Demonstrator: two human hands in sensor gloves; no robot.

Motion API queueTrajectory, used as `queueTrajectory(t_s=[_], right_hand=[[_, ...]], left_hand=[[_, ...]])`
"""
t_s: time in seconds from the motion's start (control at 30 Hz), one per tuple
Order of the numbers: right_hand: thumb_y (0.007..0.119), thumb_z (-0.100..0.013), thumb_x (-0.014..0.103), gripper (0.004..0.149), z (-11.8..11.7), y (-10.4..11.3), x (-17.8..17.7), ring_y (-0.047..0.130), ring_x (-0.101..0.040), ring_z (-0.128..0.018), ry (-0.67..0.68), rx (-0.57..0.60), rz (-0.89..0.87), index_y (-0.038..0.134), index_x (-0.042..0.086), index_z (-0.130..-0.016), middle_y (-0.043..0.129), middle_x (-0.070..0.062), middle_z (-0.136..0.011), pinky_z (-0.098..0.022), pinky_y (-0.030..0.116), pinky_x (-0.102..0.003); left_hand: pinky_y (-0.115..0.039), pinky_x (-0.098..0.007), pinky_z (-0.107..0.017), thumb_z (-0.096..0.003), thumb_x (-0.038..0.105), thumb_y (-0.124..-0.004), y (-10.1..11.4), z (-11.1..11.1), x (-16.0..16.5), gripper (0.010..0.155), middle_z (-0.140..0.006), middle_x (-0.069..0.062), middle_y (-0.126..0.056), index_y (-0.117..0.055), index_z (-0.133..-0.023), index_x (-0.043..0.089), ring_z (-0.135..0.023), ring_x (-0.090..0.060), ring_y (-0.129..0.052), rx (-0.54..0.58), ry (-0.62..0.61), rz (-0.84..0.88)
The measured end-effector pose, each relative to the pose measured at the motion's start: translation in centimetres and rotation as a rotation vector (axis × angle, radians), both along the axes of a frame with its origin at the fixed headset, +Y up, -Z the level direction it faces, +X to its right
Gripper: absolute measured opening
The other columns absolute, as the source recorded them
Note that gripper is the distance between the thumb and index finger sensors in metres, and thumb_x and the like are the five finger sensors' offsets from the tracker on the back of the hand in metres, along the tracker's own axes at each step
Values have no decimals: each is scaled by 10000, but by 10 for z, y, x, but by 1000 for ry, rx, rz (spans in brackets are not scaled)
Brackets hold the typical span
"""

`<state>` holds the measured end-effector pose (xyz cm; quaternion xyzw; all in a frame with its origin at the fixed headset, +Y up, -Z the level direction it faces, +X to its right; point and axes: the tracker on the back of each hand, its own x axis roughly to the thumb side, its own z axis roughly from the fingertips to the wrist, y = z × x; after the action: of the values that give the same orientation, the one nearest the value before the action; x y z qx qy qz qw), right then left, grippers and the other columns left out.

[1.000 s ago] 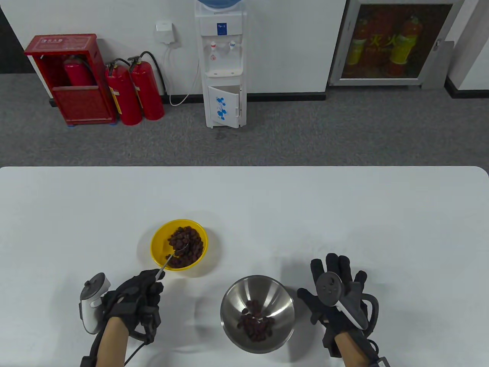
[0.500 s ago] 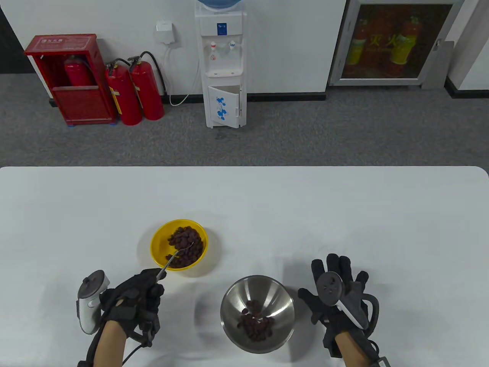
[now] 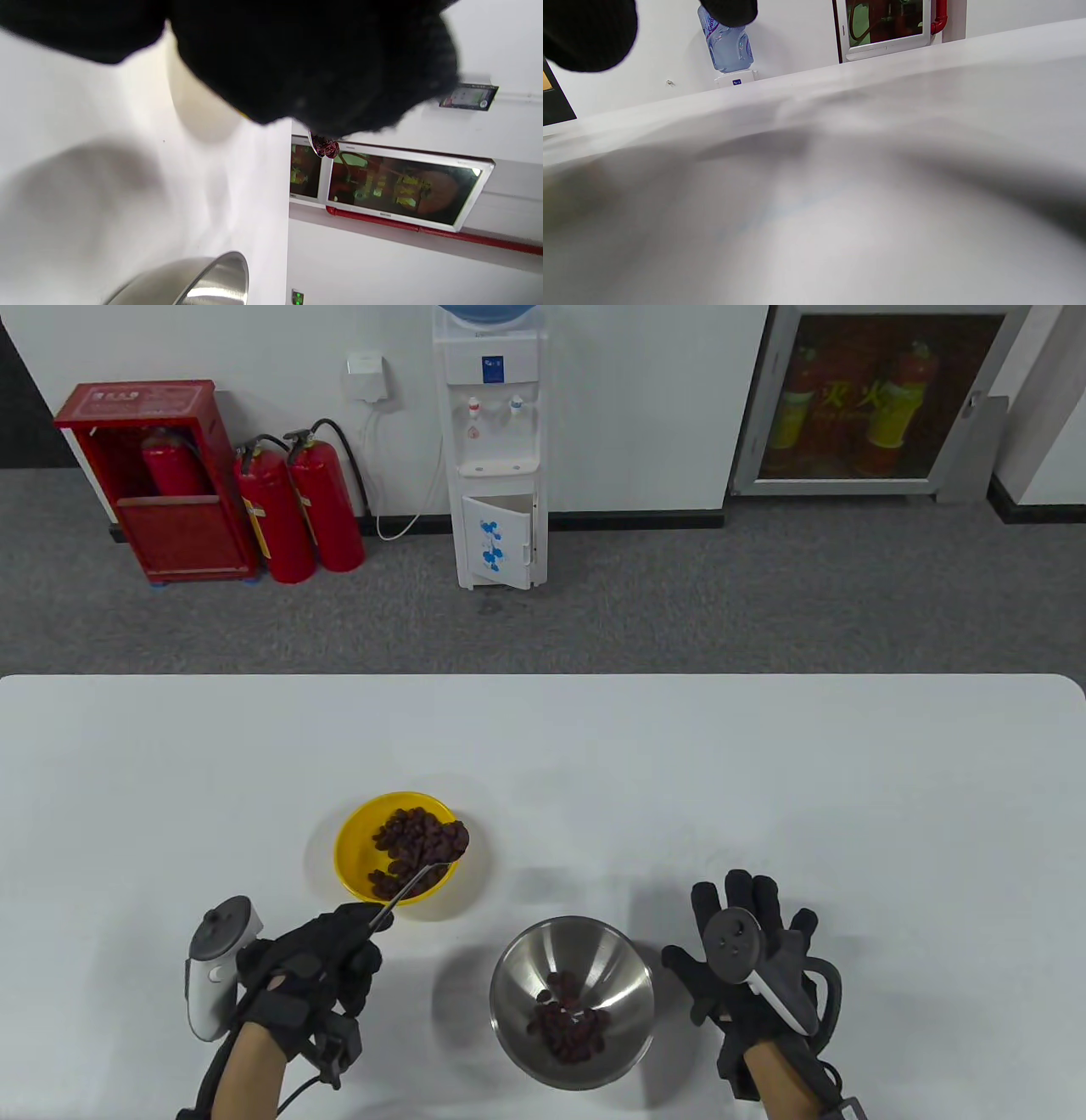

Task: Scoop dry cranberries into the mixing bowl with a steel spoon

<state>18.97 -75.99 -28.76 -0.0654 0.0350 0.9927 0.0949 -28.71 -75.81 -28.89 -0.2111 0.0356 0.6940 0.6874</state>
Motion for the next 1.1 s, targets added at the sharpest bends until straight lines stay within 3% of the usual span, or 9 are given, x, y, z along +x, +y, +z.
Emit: queueTrajectory(t_s=[0.43, 1.1], right_hand=[[696, -380, 739, 843, 0, 0, 0, 88, -262, -1098, -1, 1, 2, 364, 399, -1075, 79, 51, -1134, -697, 100, -699], [694, -380, 740, 841, 0, 0, 0, 101, -267, -1099, 3, -5, 3, 369, 395, -1076, 89, 45, -1136, -696, 110, -701]], left_hand=[[-909, -359, -143, -501, 405, -703, 19, 7, 44, 503, -325, 86, -1079, -796, -872, 77, -44, -114, -1019, 82, -242, 3], [-899, -372, -170, -500, 404, -703, 34, 14, 66, 497, -348, 67, -1077, -794, -878, 95, -73, -137, -1017, 178, -314, -78]])
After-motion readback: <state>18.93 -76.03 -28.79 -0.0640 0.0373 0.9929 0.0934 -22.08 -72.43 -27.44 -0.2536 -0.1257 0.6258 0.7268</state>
